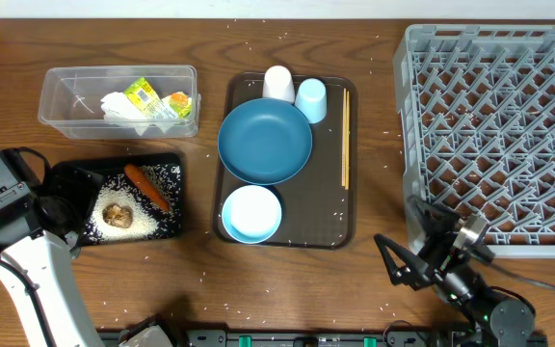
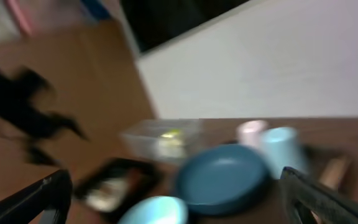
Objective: Sort waste into correct bins and load items into the dishwasher rack
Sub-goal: 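Move the right gripper over the chopsticks on the brown tray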
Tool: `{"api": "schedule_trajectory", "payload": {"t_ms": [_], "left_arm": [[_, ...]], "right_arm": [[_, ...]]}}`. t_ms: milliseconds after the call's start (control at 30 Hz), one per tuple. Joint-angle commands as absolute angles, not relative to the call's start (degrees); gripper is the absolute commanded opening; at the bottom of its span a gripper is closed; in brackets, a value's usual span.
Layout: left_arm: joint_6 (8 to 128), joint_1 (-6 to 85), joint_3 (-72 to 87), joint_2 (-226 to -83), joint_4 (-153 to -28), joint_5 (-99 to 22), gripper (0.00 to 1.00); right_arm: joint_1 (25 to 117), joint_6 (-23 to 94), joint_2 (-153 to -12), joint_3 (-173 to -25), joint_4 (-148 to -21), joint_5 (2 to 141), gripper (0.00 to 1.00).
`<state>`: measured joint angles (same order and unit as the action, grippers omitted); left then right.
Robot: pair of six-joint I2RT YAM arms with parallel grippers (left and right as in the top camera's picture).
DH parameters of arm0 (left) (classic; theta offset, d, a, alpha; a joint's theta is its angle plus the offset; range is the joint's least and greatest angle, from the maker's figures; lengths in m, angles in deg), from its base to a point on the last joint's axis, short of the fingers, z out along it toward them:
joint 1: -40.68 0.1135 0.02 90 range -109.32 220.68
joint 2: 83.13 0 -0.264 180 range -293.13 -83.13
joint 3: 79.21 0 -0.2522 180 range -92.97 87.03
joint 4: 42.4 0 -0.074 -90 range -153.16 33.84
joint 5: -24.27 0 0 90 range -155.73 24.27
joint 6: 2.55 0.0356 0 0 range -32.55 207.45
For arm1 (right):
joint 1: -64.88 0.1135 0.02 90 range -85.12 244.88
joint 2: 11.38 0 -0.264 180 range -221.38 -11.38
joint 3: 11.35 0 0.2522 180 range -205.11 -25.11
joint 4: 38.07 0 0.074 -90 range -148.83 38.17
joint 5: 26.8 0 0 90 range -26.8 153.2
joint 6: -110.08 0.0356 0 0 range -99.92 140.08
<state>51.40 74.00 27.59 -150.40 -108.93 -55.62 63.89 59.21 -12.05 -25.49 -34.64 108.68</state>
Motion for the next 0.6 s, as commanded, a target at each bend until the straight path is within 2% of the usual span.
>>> {"api": "schedule_trajectory", "payload": {"t_ms": [0,267,433,567], "left_arm": [[51.16,74.31,27.94,-150.11,-109.26,-56.35,0.98],[51.16,74.31,27.94,-150.11,-109.28,-56.35,0.98],[51.16,74.31,27.94,-150.11,-109.26,-56.35,0.98],[51.16,74.31,27.94,-150.11,-109.26,-56.35,0.98]], "right_arm": [[63.41,75.8,-11.72,-25.47,-30.66,112.33,0.99],[63.41,81.85,-11.74,-28.84,-26.96,105.24,0.99],[63.41,75.39,-14.61,-38.02,-30.57,103.8,0.99],[63.41,64.19,-23.02,-50.94,-42.09,103.01,0.99]]}}
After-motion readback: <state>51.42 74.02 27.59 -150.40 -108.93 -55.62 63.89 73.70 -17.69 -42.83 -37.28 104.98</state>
